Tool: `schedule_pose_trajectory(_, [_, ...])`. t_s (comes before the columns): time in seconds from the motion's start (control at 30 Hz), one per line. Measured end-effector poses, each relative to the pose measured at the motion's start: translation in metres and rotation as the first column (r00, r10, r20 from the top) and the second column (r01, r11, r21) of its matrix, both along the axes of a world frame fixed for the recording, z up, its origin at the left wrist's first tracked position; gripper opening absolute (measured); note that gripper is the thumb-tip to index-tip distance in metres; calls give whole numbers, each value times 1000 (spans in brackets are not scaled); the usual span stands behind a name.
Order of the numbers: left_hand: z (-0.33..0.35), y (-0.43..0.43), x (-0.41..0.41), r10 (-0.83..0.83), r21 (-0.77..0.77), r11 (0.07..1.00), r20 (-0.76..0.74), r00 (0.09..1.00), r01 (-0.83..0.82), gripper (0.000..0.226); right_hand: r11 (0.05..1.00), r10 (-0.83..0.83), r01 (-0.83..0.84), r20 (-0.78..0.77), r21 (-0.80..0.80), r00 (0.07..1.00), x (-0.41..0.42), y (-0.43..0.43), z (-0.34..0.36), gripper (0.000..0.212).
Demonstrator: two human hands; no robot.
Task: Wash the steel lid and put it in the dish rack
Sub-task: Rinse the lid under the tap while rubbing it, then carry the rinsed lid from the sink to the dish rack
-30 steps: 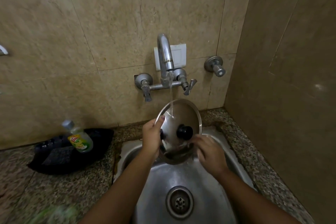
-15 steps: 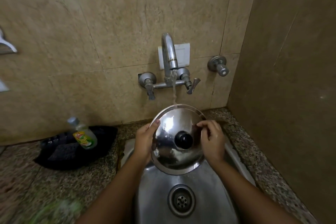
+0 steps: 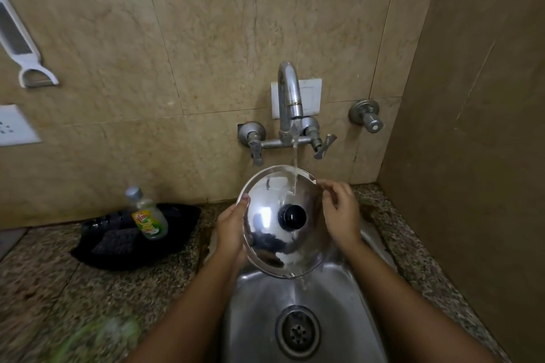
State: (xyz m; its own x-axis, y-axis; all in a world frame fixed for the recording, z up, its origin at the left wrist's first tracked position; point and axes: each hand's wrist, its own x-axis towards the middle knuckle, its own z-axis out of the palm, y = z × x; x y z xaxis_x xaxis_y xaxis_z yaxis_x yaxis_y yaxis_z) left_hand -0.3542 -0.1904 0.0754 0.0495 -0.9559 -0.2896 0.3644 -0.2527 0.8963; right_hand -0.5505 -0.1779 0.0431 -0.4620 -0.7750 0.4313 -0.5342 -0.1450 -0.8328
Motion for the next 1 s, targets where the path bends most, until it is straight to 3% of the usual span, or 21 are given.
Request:
schedule_pose_trajectory(0.13, [7,-3,-19,-57,-22,998,60,997,58,21,998,-56,51,120,43,991,-17,-20,30,33])
schedule_pose_trajectory(0.23, [14,-3,-25,-88,-50,994,123,988,95,24,995,-61,52,115,80,992,-24,-38,48,43])
schedule_pose_trajectory(0.33, [15,-3,-22,-91,-84,991,163,982,106,25,993,-92,91,-1,74,996,-19,-53,58,31])
schedule_pose_trajectory(0.5, [13,-2,-1,-77,-108,989,213,974,102,35,971,-237,236,24,43,971,-5,-61,58,27])
schedule_pose_trajectory(0.7, [13,4,10,-47,-190,976,279,959,103,33,967,-229,248,-244,49,942,-5,-57,63,31])
schedule_pose_trajectory(0.8, [18,11,8,-54,-227,967,258,965,115,31,977,-111,162,-321,137,940,-14,-49,60,35])
schedule_pose_trajectory(0.83, [19,13,8,-47,-237,966,244,969,106,34,978,-54,106,-272,179,961,-16,-43,56,39])
schedule_pose_trajectory(0.9, [23,16,11,-17,-279,957,223,975,80,39,967,64,-59,-11,246,998,-18,-24,49,42])
schedule_pose_trajectory(1.0, [23,15,19,43,-330,944,182,982,20,41,906,215,-346,441,243,871,-18,15,36,36])
